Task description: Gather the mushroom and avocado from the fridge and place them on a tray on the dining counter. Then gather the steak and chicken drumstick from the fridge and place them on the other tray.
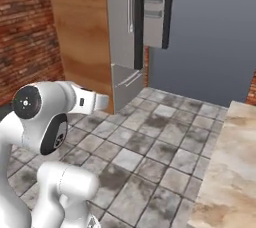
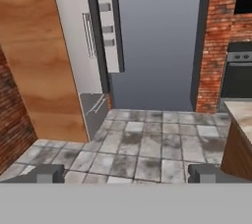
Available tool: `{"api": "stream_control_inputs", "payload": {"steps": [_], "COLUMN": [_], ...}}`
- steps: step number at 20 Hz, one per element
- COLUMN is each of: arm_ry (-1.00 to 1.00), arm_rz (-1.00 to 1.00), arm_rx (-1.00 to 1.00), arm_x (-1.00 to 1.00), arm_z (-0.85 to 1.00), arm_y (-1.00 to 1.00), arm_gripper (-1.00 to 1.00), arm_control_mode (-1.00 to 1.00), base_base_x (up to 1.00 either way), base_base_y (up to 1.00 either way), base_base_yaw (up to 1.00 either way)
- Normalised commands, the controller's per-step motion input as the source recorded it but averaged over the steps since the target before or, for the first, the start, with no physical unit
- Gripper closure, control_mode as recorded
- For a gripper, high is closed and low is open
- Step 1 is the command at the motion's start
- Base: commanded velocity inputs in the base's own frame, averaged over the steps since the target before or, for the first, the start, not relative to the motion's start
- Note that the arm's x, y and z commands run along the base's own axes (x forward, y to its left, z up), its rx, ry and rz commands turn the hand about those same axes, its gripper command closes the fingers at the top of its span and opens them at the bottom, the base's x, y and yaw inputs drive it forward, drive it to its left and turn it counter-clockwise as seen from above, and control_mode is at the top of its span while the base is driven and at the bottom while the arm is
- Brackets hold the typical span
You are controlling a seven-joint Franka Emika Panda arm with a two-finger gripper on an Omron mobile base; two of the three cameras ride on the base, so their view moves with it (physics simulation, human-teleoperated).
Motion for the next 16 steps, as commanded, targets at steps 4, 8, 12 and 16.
{"api": "stream_control_inputs", "payload": {"steps": [4, 8, 12, 16], "arm_ry": [0.00, 0.00, 0.00, 0.00], "arm_rz": [0.00, 0.00, 0.00, 0.00], "arm_rx": [0.00, 0.00, 0.00, 0.00], "arm_x": [0.00, 0.00, 0.00, 0.00], "arm_z": [0.00, 0.00, 0.00, 0.00], "arm_y": [0.00, 0.00, 0.00, 0.00], "arm_gripper": [-1.00, -1.00, -1.00, -1.00], "arm_control_mode": [1.00, 1.00, 1.00, 1.00], "base_base_x": [1.00, 1.00, 1.00, 1.00], "base_base_y": [-0.25, -0.25, -0.20, -0.15], "base_base_yaw": [-0.07, -0.08, -0.11, -0.11]}}
